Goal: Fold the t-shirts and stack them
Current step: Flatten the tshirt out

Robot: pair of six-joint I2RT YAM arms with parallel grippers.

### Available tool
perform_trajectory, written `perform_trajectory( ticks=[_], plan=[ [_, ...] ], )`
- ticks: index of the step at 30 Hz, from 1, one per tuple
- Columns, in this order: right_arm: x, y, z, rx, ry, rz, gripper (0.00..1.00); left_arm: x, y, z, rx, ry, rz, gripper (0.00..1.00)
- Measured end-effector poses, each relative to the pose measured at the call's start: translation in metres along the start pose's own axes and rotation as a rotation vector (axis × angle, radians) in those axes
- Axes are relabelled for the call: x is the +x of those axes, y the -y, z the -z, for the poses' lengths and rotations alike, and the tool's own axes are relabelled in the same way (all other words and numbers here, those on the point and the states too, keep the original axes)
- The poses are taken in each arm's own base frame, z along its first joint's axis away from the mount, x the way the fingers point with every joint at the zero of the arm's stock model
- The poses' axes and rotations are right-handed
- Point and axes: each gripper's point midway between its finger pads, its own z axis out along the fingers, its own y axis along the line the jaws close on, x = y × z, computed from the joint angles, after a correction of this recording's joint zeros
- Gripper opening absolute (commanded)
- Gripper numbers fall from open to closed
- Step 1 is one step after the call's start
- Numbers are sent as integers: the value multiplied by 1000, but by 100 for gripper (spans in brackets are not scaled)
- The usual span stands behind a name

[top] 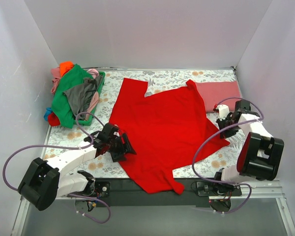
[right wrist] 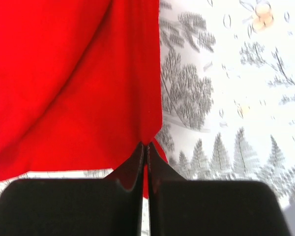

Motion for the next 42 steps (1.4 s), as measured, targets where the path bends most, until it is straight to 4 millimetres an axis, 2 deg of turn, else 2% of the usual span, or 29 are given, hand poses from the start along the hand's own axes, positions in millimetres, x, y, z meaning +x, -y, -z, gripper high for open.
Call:
perform_trajectory(
  ticks=[4, 7, 14, 16, 18, 20, 22, 23, 24, 25, 27, 29, 31, 33, 34, 38, 42],
  plan=[
    [12, -2, 17, 68, -6, 41, 1, -5, 1, 8, 0, 45, -6, 63],
    [28, -8, 20, 73, -43, 59, 1, -11, 5, 16, 3, 84, -20, 63],
    [60, -24, 18, 19, -149, 84, 1, -37, 35, 43, 54, 207, -91, 63],
    [64, -25, 20, 15, -166, 90, 15, -43, 42, 50, 69, 240, -112, 64],
    [65, -25, 21, 13, -168, 96, 44, -48, 45, 56, 73, 268, -133, 64],
    [62, -28, 23, -7, -167, 86, 49, -51, 45, 59, 66, 285, -151, 65],
    [39, -32, 26, -66, -102, 82, 57, -56, 48, 65, 70, 318, -178, 66],
    [-15, -14, 28, -97, -6, 78, 59, -63, 59, 80, 102, 375, -207, 66],
    [-26, -17, 26, -134, 1, 54, 59, -66, 61, 85, 109, 392, -211, 66],
    [-58, -15, 24, -185, 41, 40, 59, -67, 63, 89, 114, 409, -214, 66],
    [-116, -9, 0, -222, 101, 48, 59, -72, 69, 104, 141, 462, -218, 66],
    [-138, -13, -15, -237, 110, 50, 58, -74, 73, 114, 159, 497, -218, 66],
    [-148, -19, -21, -248, 103, 50, 56, -74, 73, 120, 168, 515, -218, 66],
    [-158, -18, -25, -243, 103, 49, 46, -75, 74, 123, 178, 524, -216, 66],
    [-161, -17, -29, -236, 97, 49, 35, -75, 74, 123, 178, 525, -216, 66],
    [-161, -18, -36, -220, 68, 47, 3, -75, 73, 123, 175, 527, -215, 66],
    [-163, -28, -40, -205, 45, 86, 1, -75, 73, 122, 173, 525, -215, 66]
  ],
)
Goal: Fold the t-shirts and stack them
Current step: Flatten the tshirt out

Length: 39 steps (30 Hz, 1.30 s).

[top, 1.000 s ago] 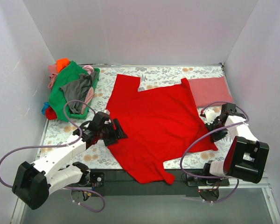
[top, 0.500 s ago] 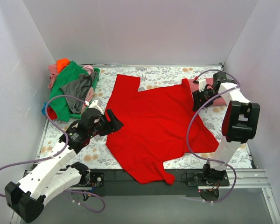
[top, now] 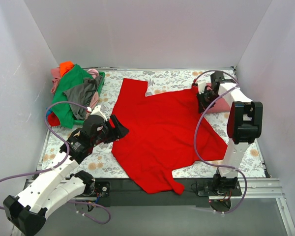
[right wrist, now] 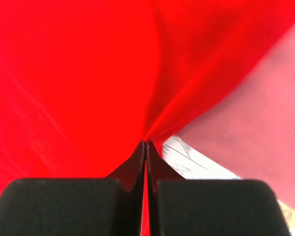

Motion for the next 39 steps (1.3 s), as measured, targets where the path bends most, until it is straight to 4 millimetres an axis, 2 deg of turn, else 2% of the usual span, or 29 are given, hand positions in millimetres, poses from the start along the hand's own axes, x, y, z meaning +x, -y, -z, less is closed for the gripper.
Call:
perform_trajectory(
  ticks=[3, 7, 8, 11, 12, 15, 17, 19, 24, 27, 29, 32, 39],
  plan=[
    [-7, -19, -6, -10, -13, 74, 1, 0, 0, 0, -1, 0, 0, 66],
    [-22, -75, -10, -43, -20, 252, 2, 0, 0, 0, -1, -1, 1, 66],
    [-23, -87, -12, -51, -24, 288, 19, 0, 0, 0, 0, -1, 3, 66],
    [-24, -133, -25, -88, -55, 430, 46, 0, 0, -1, -2, -3, 7, 66],
    [-21, -149, -31, -106, -74, 469, 47, 0, 0, -1, -3, -3, 7, 66],
    [-17, -165, -35, -129, -93, 513, 52, 0, 0, -1, -4, -2, 7, 66],
    [-21, -156, -32, -118, -80, 489, 52, 0, -2, 0, -9, 1, 7, 66],
    [-25, -139, -26, -98, -59, 440, 52, 0, -3, 1, -15, 3, 7, 66],
    [-40, -68, 9, -44, 62, 194, 51, 0, -4, 1, -18, 7, 7, 66],
    [-41, -30, 26, -17, 124, 61, 51, 0, -4, -1, -24, 1, 6, 66],
    [-39, -15, 30, -19, 149, -10, 51, 1, -5, -4, -29, -4, 6, 66],
    [-35, -12, 22, -56, 147, -78, 51, 2, -6, -6, -36, -11, 5, 66],
    [-24, -28, -2, -135, 118, -164, 53, 2, -6, -6, -36, -11, 6, 66]
  ],
)
